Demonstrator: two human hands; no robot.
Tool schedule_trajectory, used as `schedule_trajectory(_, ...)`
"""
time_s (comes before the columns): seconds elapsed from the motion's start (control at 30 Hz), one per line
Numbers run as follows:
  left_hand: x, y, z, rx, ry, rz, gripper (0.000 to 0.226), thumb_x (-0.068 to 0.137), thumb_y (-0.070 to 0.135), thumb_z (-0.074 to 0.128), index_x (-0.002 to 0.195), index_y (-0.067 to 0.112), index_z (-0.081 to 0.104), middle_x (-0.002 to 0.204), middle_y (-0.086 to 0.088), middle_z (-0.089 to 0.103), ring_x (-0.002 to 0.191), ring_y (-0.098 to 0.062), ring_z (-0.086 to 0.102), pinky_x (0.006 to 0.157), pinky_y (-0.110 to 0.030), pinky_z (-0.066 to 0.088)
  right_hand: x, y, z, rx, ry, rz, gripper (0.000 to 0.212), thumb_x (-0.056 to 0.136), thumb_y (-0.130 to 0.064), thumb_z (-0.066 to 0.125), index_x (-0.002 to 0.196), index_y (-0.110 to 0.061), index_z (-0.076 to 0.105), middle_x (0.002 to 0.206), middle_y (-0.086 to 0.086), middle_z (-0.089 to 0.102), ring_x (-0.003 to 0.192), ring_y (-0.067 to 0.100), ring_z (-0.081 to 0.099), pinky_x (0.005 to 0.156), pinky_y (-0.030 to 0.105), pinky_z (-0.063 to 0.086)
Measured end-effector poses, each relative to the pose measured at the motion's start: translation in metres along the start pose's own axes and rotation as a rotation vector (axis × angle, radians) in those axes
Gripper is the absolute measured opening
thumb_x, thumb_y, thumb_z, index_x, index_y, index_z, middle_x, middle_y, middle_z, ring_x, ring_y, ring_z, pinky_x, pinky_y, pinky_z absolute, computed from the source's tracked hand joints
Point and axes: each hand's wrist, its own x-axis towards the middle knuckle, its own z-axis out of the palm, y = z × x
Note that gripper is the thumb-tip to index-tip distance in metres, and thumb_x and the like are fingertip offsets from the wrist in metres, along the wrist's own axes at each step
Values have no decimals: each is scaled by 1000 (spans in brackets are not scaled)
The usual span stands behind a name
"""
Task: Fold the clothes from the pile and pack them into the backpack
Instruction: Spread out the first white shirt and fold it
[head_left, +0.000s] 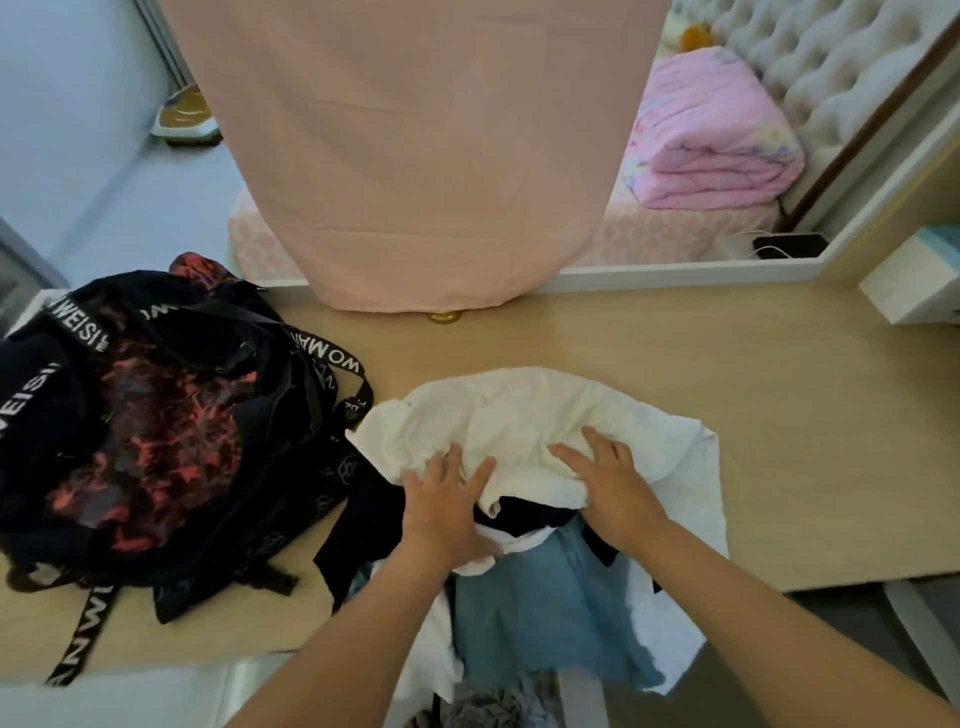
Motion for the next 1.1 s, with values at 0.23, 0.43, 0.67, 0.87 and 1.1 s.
schedule_trajectory(0.23,50,-39,-49,-33,32,56,92,71,81,44,148,34,23,148,-7,36,130,-32,34,103,-50,26,78,-29,-38,-78,67,260,95,88,2,53,157,-39,4,165,9,-8,152,30,-8,118,61,8)
schedule_trajectory(0.43,29,-28,-17,-41,-9,346,128,60,89,56,146,44,-27,161,-4,-24,146,-43,-15,110,-70,-1,22,-41,-4,-16,235,307,98,80,-38,60,156,-41,-1,164,16,-8,150,39,-2,109,68,24)
schedule_trajectory(0.67,54,-22,-11,128,-96,217,113,79,69,60,143,46,-32,157,-2,-33,145,-44,-20,110,-71,0,26,-23,25,-15,-71,76,101,91,-34,59,146,-54,-23,151,-6,-46,141,23,-40,118,63,0)
schedule_trajectory(0.87,74,-23,-26,101,-80,162,108,78,65,62,150,44,-16,163,-2,-15,149,-37,-5,114,-63,8,43,-7,3,-100,-72,59,93,97,-9,52,152,-48,-11,162,0,-26,152,25,-15,121,55,14)
schedule_trajectory(1.1,8,43,-37,-407,187,126,63,86,30,61,145,25,38,156,-8,21,143,-31,21,112,-45,27,-61,26,-12,208,29,105,62,98,-21,54,155,-27,28,163,1,22,146,23,27,114,36,29)
